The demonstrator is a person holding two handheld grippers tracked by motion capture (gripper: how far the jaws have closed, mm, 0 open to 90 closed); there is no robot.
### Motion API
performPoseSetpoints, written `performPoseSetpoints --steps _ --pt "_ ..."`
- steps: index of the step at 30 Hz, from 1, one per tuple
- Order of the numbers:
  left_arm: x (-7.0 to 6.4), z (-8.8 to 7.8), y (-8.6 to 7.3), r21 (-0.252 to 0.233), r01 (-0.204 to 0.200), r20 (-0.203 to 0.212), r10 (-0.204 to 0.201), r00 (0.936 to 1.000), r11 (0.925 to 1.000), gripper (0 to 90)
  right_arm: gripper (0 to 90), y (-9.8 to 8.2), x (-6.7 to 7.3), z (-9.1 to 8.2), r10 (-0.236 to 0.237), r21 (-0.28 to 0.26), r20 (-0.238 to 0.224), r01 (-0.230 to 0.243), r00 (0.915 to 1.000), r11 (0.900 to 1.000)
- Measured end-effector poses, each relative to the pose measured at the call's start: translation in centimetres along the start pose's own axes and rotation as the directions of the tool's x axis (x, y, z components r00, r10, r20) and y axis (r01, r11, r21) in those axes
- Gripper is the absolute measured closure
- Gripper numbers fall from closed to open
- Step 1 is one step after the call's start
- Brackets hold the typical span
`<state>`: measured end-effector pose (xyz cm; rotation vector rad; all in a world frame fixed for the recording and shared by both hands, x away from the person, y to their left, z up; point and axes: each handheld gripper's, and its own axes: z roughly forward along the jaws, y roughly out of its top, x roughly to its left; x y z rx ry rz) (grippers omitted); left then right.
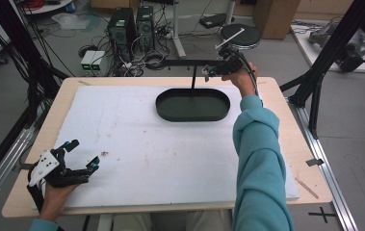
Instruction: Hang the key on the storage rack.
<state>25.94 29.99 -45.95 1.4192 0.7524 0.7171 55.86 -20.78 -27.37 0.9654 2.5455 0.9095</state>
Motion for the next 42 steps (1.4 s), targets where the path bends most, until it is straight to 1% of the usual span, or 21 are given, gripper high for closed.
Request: performPoseSetpoints --steps 4,5,8,9,10,12,13,14,15,16,18,21,22,25,29,30,31,33,36,38,42 --pt "0.0 0.0 0.0 0.001 0.001 -0.001 -0.001 1.0 1.0 1.7 74.3 -0.9 0.8 -0.4 0.002 -0.003 -0.008 -0.002 1.0 1.0" --pt "0.0 0.0 0.0 0.001 0.0 -0.001 0.0 1.0 1.0 1.7 72.1 -1.1 1.1 -0.5 0.023 0.004 -0.017 -0.023 0.9996 1.0" --pt "0.0 0.0 0.0 -0.001 0.001 -0.003 -0.001 1.0 1.0 1.7 63.4 -2.0 1.9 -1.3 -0.014 -0.036 -0.038 0.012 0.9992 0.999" --pt "0.0 0.0 0.0 0.004 -0.001 -0.004 0.001 1.0 1.0 1.7 56.8 -2.4 2.1 -1.8 -0.016 -0.068 -0.043 0.014 0.9989 0.998" --pt "0.0 0.0 0.0 0.001 -0.002 -0.005 0.002 1.0 1.0 1.7 45.8 -2.8 2.5 -2.3 0.011 -0.093 -0.059 -0.016 0.9982 0.996" --pt "0.0 0.0 0.0 0.003 -0.004 -0.005 0.004 1.0 1.0 1.7 24.8 -3.3 2.7 -2.7 0.039 -0.098 -0.108 -0.05 0.9933 0.994" --pt "0.0 0.0 0.0 0.003 -0.003 -0.005 0.003 1.0 1.0 1.7 15.6 -3.6 3.1 -3.0 0.032 -0.078 -0.125 -0.042 0.9917 0.996" --pt "0.0 0.0 0.0 0.005 -0.007 -0.004 0.007 1.0 1.0 1.7 10.2 -3.7 3.4 -3.2 0.02 -0.059 -0.119 -0.028 0.9927 0.998" --pt "0.0 0.1 0.0 0.006 -0.006 -0.004 0.006 1.0 1.0 1.7 10.0 -4.0 4.1 -3.6 -0.01 -0.066 -0.101 0.004 0.9948 0.998" --pt "0.0 0.1 0.0 0.007 -0.006 -0.005 0.006 1.0 1.0 1.7 6.2 -4.6 4.7 -4.1 -0.045 -0.123 -0.112 0.031 0.9927 0.992" --pt "0.0 0.1 0.0 0.012 -0.01 -0.007 0.01 0.9999 0.9999 1.7 0.5 -5.5 5.5 -4.6 -0.047 -0.18 -0.161 0.018 0.9859 0.983" --pt "0.0 0.1 0.0 0.013 -0.006 -0.012 0.007 0.9999 0.9999 1.7 0.5 -7.5 6.9 -5.7 -0.063 -0.286 -0.171 0.012 0.9831 0.958" --pt "-0.1 0.1 0.0 0.011 -0.007 -0.012 0.007 0.9999 0.9999 1.7 0.5 -8.5 7.4 -6.1 -0.071 -0.328 -0.168 0.012 0.9833 0.944" --pt "-0.1 0.1 0.0 0.01 -0.007 -0.011 0.007 0.9999 0.9999 1.7 0.5 -10.9 8.7 -6.9 -0.08 -0.392 -0.162 0.011 0.9835 0.92" --pt "-0.1 0.1 0.0 0.011 -0.008 -0.01 0.008 0.9999 0.9999 1.7 0.5 -15.1 10.6 -7.8 -0.065 -0.499 -0.135 -0.011 0.9888 0.867" --pt "-0.1 0.1 0.0 0.009 -0.008 -0.009 0.008 0.9999 0.9999 1.7 0.5 -15.9 10.8 -7.9 -0.055 -0.512 -0.128 -0.019 0.9903 0.859" --pt "-0.1 0.1 0.0 0.009 -0.009 -0.01 0.009 0.9999 0.9999 1.7 0.5 -17.3 11.1 -7.9 -0.045 -0.537 -0.111 -0.022 0.9928 0.843" --pt "-0.1 0.1 0.0 0.01 -0.011 -0.009 0.011 0.9999 0.9999 1.7 0.5 -19.3 11.5 -7.8 -0.014 -0.553 -0.084 -0.035 0.9964 0.832" --pt "-0.1 0.1 0.0 0.012 -0.012 -0.008 0.012 0.9999 0.9999 1.7 0.5 -22.3 11.6 -7.3 0.026 -0.597 -0.069 -0.063 0.9972 0.8" --pt "-0.1 0.1 0.0 0.012 -0.013 -0.009 0.013 0.9999 0.9998 1.7 0.5 -24.0 11.7 -6.8 0.054 -0.613 -0.041 -0.068 0.9977 0.787" --pt "-0.1 0.1 0.0 0.015 -0.019 -0.009 0.019 0.9998 0.9997 1.7 0.5 -26.6 11.9 -5.9 0.095 -0.666 0.002 -0.069 0.9955 0.743"
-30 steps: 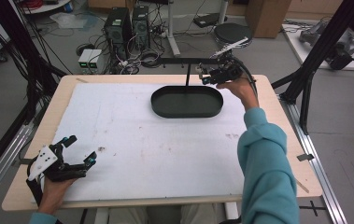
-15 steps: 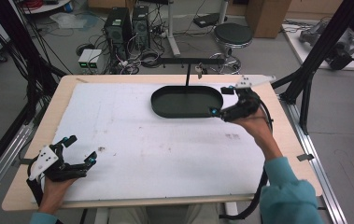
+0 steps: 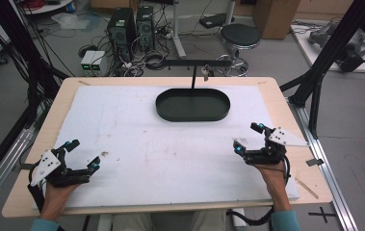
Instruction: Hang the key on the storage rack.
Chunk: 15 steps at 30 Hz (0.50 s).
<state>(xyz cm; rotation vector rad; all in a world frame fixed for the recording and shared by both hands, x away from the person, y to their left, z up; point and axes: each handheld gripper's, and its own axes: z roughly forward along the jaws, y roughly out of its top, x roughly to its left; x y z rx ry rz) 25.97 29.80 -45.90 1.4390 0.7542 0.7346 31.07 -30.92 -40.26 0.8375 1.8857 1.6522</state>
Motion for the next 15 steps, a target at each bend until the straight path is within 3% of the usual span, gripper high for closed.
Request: performPoseSetpoints --steps 4,7,12,15 --pt "0.0 0.0 0.0 0.001 -0.004 0.0 0.004 1.0 1.0 1.7 0.5 -1.9 -0.2 -0.5 -0.004 -0.059 0.022 0.005 0.9998 0.998" --pt "-0.1 0.0 0.0 0.0 -0.003 0.001 0.003 1.0 1.0 1.7 0.4 -3.1 -0.5 -0.6 0.003 -0.073 0.027 -0.001 0.9996 0.997" --pt "-0.1 0.0 0.0 0.0 -0.003 -0.001 0.003 1.0 1.0 1.7 0.5 -4.7 -0.4 -0.2 0.019 -0.035 0.03 -0.018 0.9993 0.999" --pt "0.0 -0.1 0.0 -0.003 -0.002 0.001 0.002 1.0 1.0 1.7 0.5 -4.7 -0.2 -0.3 -0.003 -0.042 0.042 0.004 0.9991 0.999"
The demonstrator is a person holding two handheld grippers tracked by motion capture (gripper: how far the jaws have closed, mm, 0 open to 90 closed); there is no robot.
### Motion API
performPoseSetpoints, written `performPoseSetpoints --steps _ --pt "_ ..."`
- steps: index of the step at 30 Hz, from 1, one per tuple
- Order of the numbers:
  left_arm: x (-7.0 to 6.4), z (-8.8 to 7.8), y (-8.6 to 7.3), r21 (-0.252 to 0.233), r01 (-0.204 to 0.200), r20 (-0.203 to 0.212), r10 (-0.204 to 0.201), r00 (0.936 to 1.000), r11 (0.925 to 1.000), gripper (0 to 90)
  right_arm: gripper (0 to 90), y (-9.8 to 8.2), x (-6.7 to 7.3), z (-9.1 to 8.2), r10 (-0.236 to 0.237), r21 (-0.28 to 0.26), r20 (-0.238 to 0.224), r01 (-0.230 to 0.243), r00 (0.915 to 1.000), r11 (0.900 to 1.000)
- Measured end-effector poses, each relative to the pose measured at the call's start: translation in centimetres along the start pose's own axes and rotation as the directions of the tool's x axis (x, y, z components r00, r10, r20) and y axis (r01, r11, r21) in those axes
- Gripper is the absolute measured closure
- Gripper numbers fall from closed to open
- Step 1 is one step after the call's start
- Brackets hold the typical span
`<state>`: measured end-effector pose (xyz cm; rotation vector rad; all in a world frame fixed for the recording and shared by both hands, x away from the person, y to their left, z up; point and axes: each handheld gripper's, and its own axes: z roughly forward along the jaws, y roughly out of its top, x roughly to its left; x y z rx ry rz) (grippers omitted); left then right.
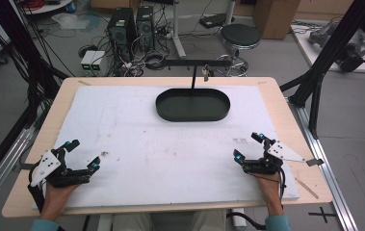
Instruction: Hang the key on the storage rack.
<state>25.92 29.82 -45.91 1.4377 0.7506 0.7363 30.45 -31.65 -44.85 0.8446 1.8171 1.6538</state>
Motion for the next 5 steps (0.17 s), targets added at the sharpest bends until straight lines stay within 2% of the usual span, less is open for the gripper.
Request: performPoseSetpoints --steps 5 --pt "-0.05 -0.05 -0.03 -0.008 -0.001 -0.001 0.001 1.0 1.0 1.7 0.5 -0.01 0.02 0.03 0.004 -0.002 0.015 -0.004 0.9999 1.0"
